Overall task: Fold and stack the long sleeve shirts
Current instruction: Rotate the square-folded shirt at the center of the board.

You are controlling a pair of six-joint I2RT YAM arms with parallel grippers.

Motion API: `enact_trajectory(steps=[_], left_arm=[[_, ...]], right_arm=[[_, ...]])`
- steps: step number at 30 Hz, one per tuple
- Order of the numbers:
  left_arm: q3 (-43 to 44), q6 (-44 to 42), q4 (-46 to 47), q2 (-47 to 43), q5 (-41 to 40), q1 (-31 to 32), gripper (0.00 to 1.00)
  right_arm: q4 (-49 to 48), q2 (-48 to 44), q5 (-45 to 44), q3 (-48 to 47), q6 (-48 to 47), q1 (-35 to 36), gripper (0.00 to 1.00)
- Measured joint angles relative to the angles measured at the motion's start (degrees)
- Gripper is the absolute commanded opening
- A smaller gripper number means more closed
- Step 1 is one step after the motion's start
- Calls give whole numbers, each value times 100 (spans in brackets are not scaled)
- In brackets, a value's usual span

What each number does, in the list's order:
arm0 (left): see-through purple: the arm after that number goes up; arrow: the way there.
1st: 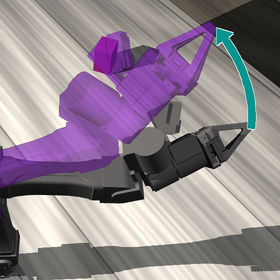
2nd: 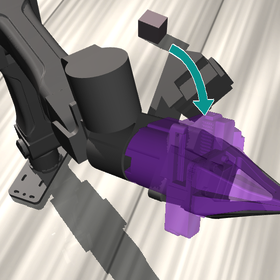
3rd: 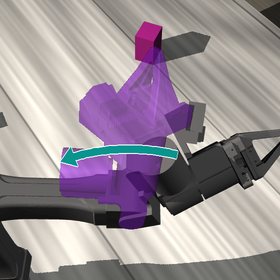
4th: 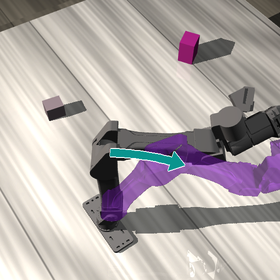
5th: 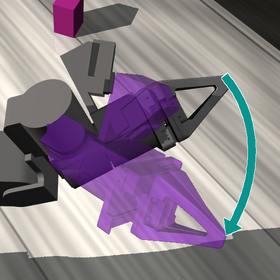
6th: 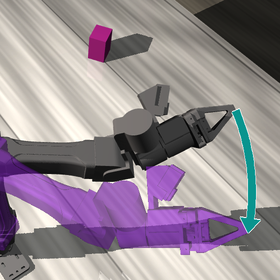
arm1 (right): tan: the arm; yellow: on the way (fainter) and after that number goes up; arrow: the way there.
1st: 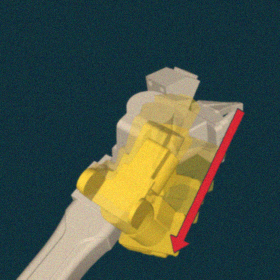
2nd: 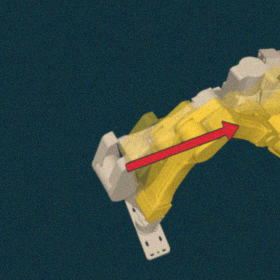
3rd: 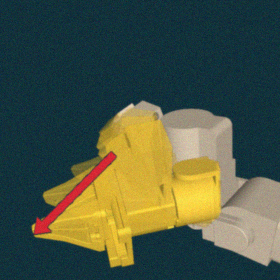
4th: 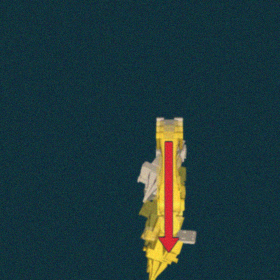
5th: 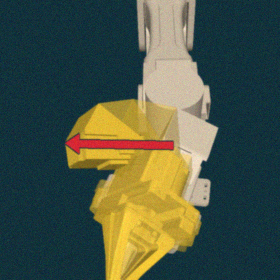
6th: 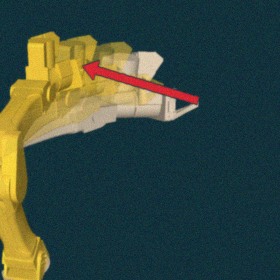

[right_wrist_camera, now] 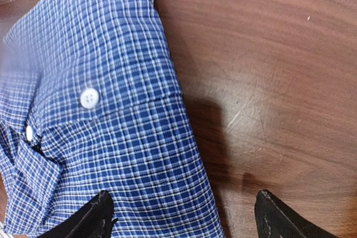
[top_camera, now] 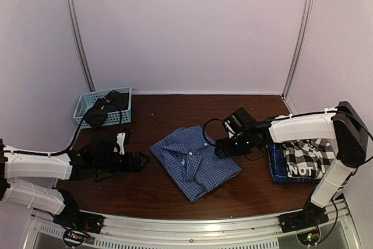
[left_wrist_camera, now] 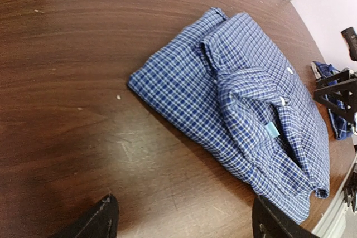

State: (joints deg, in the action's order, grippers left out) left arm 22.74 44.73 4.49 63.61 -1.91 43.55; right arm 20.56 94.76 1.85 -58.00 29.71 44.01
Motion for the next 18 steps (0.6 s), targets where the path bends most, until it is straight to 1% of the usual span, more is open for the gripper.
enact_trajectory(steps=[5,8,11,14,18], left_arm=[[57,153,675,662,542,7,83],[140,240,868,927,693,17,83],[181,295,918,988,728,17,83],[315,264,754,938,610,17,84],[695,48,175,730,181,-26,84]], right_arm=[[-590,76,555,487,17,-66,85],[-916,76,761,774,68,-24,85],[-1296,-2,791,1106,205,118,85],[-1633,-164,726,1403,442,472,85],[-1851,-216,551,1519,850,1296,86]])
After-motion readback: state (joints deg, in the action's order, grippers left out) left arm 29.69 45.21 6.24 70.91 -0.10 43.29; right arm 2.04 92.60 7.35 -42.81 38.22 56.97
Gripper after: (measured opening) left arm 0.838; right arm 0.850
